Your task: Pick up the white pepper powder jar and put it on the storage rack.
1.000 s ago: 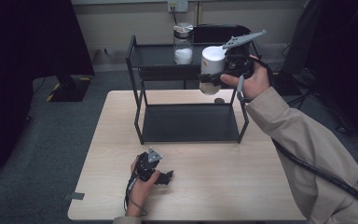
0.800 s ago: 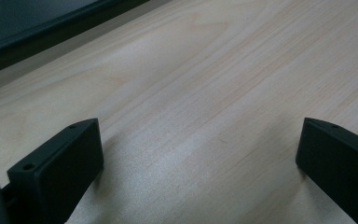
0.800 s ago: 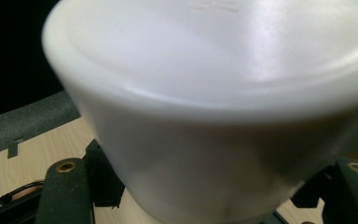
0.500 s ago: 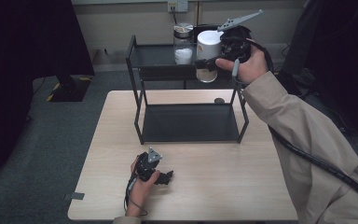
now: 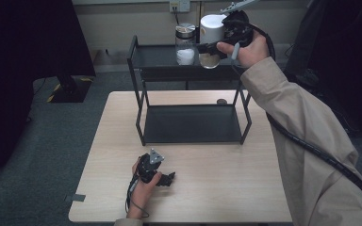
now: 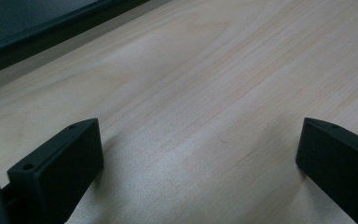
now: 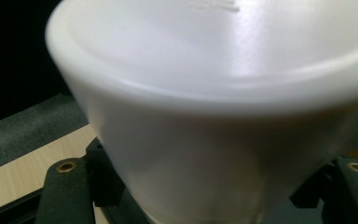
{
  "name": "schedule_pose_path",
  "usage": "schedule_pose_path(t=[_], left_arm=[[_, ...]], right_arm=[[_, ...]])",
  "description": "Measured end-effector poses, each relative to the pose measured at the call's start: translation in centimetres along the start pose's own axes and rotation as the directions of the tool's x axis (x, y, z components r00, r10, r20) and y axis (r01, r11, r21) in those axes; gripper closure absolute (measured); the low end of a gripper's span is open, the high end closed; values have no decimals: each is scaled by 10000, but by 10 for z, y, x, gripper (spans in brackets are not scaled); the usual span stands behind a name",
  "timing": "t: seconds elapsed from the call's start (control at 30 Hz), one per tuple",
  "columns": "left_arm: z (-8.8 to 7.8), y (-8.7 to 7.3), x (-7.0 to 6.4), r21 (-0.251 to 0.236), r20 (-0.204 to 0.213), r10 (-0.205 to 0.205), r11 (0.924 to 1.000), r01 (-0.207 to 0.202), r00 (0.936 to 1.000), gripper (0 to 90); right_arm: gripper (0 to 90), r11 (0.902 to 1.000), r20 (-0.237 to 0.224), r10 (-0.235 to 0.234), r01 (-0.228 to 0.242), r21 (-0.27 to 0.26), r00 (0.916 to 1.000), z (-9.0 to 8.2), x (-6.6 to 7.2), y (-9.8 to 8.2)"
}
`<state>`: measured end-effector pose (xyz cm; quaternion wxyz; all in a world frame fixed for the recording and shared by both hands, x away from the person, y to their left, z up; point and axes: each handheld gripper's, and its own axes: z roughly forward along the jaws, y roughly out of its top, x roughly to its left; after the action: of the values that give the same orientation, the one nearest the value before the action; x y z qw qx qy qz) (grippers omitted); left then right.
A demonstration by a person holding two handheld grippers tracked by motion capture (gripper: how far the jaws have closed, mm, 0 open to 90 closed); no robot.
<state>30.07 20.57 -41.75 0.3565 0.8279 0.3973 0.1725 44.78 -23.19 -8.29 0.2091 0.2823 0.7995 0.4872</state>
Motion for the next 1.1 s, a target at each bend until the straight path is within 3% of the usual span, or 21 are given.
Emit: schedule_pose_path(t=[0.43, 1.1], left_arm=[[0, 0, 0, -6, 0, -4, 10000, 4, 10000, 0], [0, 0, 0, -4, 4, -9, 10000, 9, 10000, 0]], right_arm=[[301, 9986, 441, 519, -514, -133, 9977, 20, -18, -1], [301, 9966, 369, 823, -825, 45, 9959, 38, -26, -6]])
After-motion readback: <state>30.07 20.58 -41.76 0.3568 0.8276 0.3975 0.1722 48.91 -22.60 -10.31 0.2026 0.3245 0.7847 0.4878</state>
